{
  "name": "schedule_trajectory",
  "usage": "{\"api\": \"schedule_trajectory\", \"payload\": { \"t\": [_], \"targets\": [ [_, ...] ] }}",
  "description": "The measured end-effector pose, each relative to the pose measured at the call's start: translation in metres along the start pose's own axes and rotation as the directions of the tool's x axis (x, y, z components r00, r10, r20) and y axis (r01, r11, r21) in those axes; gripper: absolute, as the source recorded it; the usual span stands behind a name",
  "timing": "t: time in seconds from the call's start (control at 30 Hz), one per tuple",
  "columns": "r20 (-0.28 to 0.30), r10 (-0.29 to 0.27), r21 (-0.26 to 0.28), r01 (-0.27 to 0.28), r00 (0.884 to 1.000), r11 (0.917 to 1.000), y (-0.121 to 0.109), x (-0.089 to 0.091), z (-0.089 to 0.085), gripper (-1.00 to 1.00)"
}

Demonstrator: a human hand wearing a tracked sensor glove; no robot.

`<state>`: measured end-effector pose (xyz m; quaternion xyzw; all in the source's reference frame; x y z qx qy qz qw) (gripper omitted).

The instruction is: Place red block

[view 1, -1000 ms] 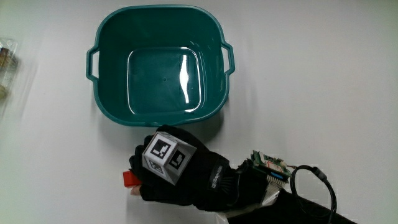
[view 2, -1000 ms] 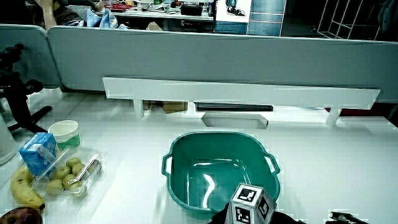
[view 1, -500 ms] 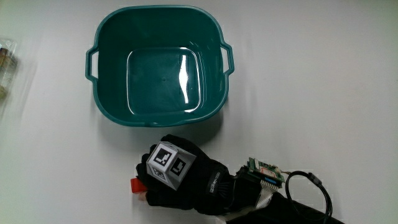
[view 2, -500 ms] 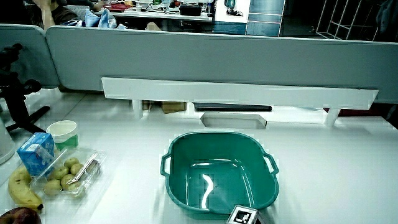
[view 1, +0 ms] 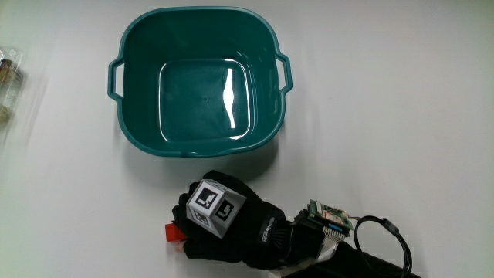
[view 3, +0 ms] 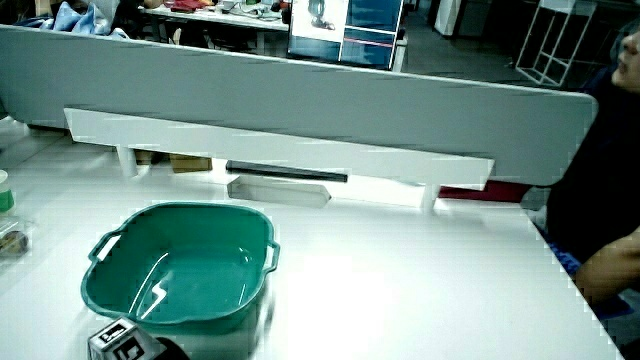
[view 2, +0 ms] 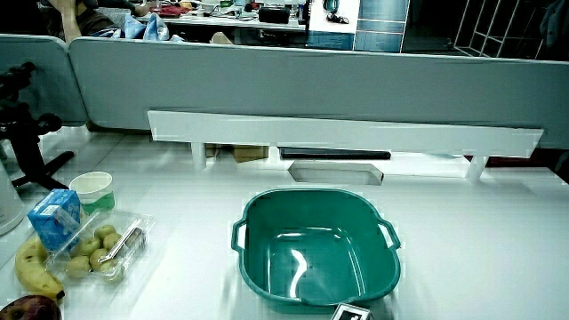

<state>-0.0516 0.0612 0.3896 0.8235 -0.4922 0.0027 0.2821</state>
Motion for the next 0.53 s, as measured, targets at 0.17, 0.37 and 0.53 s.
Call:
{"api": "schedule_trajectory", "payload": {
  "t": [0.17, 0.37, 0.53],
  "targets": [
    [-0.04, 0.009, -0.007, -0.009, 0.999, 0.9999, -0.001, 0.004, -0.004, 0.0],
    [-0.067, 0.0, 0.034, 0.002, 0.998, 0.9994, -0.015, 0.007, -0.001, -0.75],
    [-0.141, 0.02, 0.021, -0.017, 0.99, 0.9996, -0.027, 0.024, -0.02, -1.0]
  ]
}}
